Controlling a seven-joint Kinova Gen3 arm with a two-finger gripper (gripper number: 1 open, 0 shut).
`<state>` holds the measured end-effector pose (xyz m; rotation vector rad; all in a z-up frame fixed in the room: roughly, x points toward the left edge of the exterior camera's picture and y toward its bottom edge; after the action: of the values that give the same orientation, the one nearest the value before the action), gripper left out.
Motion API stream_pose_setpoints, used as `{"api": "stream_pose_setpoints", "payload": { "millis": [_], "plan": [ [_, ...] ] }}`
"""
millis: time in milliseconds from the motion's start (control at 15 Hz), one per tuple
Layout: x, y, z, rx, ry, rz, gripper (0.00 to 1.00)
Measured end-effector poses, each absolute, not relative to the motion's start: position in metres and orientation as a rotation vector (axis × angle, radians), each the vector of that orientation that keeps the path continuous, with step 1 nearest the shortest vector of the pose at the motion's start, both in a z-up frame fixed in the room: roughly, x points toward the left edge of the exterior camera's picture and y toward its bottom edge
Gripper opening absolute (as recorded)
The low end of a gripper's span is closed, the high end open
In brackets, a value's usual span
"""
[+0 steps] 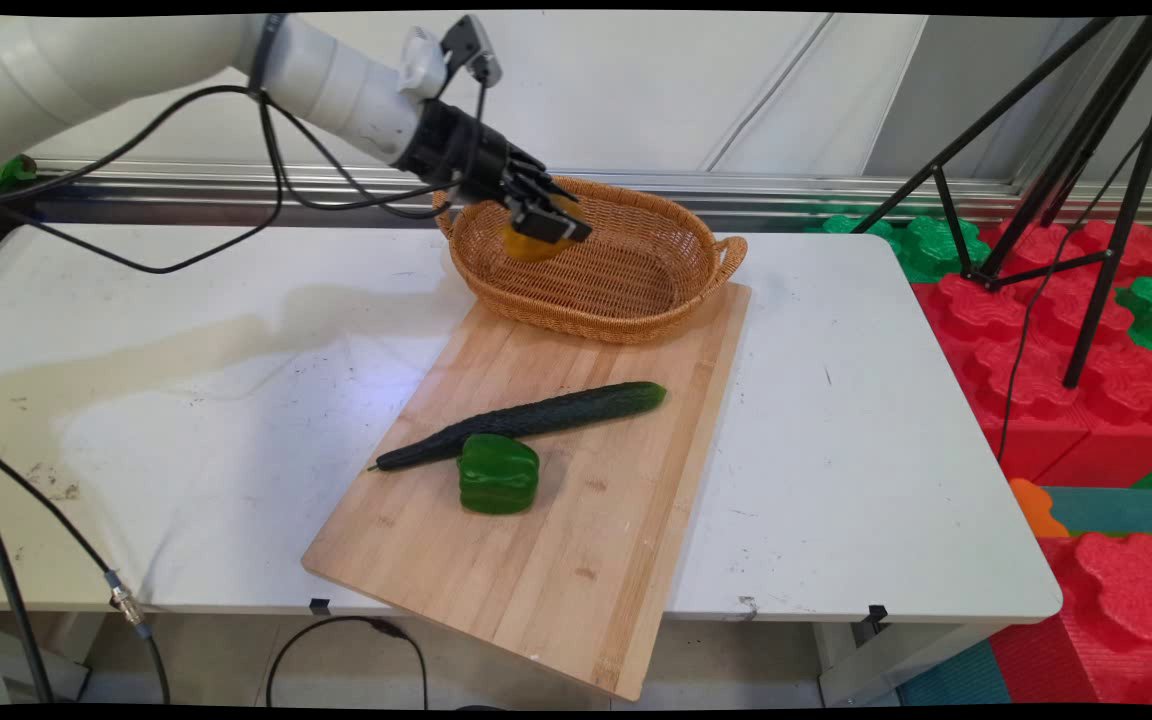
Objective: Place the picked object on the cutting board
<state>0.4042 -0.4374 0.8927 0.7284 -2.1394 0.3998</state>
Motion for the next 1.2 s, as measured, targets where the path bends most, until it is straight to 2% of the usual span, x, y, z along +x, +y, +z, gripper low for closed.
{"api": "stream_pose_setpoints", "payload": {
  "millis": [533,1200],
  "plan": [
    [0.438,-0.39,0.894,0.678,-2.238,0.363,0.0],
    [0.435,-0.366,0.835,0.704,-2.341,0.291,0.0]
  ]
}}
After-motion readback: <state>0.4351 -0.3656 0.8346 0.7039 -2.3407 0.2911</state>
